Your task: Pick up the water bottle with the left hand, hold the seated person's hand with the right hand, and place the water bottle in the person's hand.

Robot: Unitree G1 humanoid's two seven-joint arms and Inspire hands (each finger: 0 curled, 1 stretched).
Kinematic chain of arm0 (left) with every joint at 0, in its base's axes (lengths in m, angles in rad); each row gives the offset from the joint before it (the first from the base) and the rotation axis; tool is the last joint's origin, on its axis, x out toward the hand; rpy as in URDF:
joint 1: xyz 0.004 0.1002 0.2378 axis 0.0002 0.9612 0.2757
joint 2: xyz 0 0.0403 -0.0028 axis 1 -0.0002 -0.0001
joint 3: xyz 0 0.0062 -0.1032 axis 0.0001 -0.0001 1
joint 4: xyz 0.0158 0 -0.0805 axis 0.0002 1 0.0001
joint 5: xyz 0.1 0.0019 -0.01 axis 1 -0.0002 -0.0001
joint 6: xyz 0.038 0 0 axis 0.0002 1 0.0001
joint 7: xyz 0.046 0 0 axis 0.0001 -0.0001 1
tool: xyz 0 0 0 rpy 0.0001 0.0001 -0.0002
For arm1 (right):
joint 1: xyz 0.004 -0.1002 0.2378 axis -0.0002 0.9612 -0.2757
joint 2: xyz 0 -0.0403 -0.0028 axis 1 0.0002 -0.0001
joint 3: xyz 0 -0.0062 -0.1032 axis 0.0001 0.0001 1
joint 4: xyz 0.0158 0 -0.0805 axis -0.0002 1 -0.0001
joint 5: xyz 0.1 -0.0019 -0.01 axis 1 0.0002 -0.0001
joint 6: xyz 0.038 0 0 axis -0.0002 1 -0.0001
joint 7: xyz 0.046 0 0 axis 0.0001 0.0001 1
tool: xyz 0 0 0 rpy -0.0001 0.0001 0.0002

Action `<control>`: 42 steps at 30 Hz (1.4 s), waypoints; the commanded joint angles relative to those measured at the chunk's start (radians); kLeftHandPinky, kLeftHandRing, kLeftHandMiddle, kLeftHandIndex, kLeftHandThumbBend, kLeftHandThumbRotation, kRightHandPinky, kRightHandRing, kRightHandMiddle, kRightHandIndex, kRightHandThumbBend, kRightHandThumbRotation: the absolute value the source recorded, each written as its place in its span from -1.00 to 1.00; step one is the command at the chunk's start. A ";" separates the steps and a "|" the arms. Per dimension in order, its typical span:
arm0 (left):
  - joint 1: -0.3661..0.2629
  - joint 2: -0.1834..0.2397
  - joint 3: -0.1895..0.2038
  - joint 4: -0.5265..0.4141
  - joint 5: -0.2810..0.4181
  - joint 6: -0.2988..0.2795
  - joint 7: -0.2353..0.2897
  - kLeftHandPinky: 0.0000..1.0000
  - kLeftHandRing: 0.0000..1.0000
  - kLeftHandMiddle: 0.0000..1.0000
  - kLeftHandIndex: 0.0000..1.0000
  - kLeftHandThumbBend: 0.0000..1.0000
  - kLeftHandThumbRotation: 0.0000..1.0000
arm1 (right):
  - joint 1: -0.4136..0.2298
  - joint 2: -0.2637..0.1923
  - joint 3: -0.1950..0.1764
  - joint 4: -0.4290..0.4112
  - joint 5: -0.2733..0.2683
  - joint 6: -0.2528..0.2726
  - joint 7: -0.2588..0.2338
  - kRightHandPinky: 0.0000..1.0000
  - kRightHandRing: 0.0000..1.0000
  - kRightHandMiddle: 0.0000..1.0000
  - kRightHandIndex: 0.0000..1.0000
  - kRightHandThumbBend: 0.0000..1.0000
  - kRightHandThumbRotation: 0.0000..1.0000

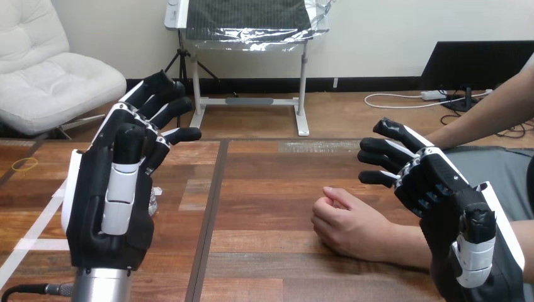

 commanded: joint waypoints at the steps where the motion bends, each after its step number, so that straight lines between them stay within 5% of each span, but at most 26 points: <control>1: -0.060 0.008 -0.002 -0.037 -0.001 0.001 -0.001 0.27 0.56 0.57 0.53 0.44 0.51 | -0.060 -0.009 -0.008 -0.027 -0.002 0.000 -0.004 0.46 0.62 0.62 0.70 1.00 1.00; 30: -0.068 0.009 -0.002 -0.035 0.029 -0.004 0.006 0.28 0.55 0.56 0.53 0.40 0.51 | -0.056 -0.016 -0.012 -0.033 0.017 0.012 0.004 0.46 0.62 0.62 0.68 1.00 1.00; 42: -0.068 0.014 0.012 -0.020 0.110 -0.028 0.040 0.28 0.52 0.53 0.51 0.46 0.26 | -0.054 -0.014 -0.013 -0.035 0.007 0.013 -0.001 0.45 0.60 0.62 0.67 1.00 1.00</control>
